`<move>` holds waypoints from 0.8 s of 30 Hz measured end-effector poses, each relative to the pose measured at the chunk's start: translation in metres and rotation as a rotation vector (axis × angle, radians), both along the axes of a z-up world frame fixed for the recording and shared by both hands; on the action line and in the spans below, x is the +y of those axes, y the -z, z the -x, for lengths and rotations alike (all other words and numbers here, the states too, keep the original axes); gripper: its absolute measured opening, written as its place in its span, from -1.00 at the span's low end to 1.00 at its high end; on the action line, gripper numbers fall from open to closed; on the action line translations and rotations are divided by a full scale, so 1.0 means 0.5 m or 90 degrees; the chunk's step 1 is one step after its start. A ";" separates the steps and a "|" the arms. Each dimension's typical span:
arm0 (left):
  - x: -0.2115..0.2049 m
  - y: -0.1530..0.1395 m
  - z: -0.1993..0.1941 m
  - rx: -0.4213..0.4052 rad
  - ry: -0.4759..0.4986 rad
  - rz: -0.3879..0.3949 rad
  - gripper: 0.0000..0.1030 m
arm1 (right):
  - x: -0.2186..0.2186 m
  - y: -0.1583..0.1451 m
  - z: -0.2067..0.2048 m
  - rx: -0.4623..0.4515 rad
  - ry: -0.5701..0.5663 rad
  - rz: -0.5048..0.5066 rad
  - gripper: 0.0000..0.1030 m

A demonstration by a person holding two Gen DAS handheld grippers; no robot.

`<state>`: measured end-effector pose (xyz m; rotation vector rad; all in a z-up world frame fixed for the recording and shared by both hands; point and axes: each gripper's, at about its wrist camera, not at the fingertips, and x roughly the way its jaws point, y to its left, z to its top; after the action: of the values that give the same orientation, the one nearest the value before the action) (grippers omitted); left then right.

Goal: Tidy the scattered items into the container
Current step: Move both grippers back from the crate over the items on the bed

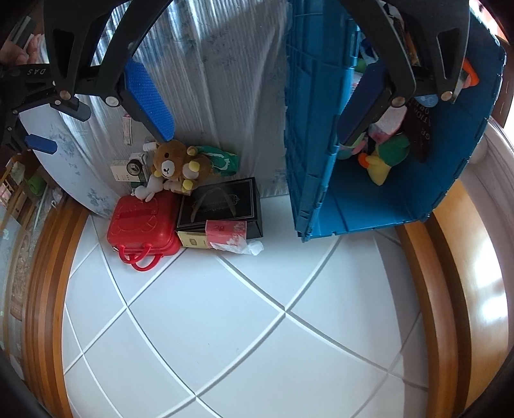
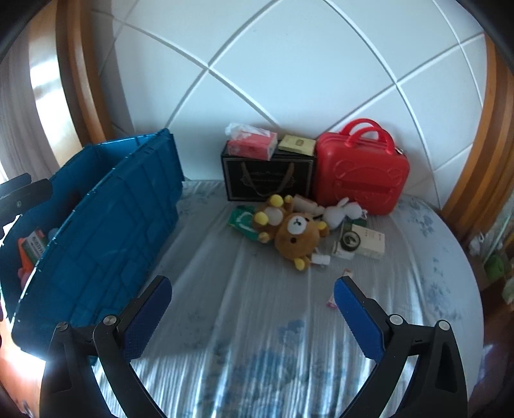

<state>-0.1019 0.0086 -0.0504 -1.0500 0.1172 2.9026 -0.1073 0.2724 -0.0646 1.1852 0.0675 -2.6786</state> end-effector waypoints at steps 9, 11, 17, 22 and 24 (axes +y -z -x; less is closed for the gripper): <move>0.114 0.112 0.113 -0.056 0.022 0.006 1.00 | 0.113 0.101 0.058 -0.047 0.039 -0.008 0.99; 0.130 0.135 0.141 -0.062 0.018 0.005 1.00 | 0.132 0.129 0.073 -0.056 0.043 -0.013 0.99; 0.176 0.205 0.235 -0.067 0.024 -0.012 1.00 | 0.180 0.223 0.122 -0.086 0.060 -0.023 0.99; 0.220 0.285 0.335 -0.082 0.042 -0.002 1.00 | 0.217 0.318 0.176 -0.113 0.080 -0.040 0.99; 0.234 0.322 0.374 -0.090 0.052 -0.003 1.00 | 0.237 0.362 0.202 -0.136 0.096 -0.042 0.99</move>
<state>-0.2888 0.1256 -0.2113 -1.2151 0.1436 2.7457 -0.2083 0.3911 -0.2458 1.5463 0.0340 -2.6749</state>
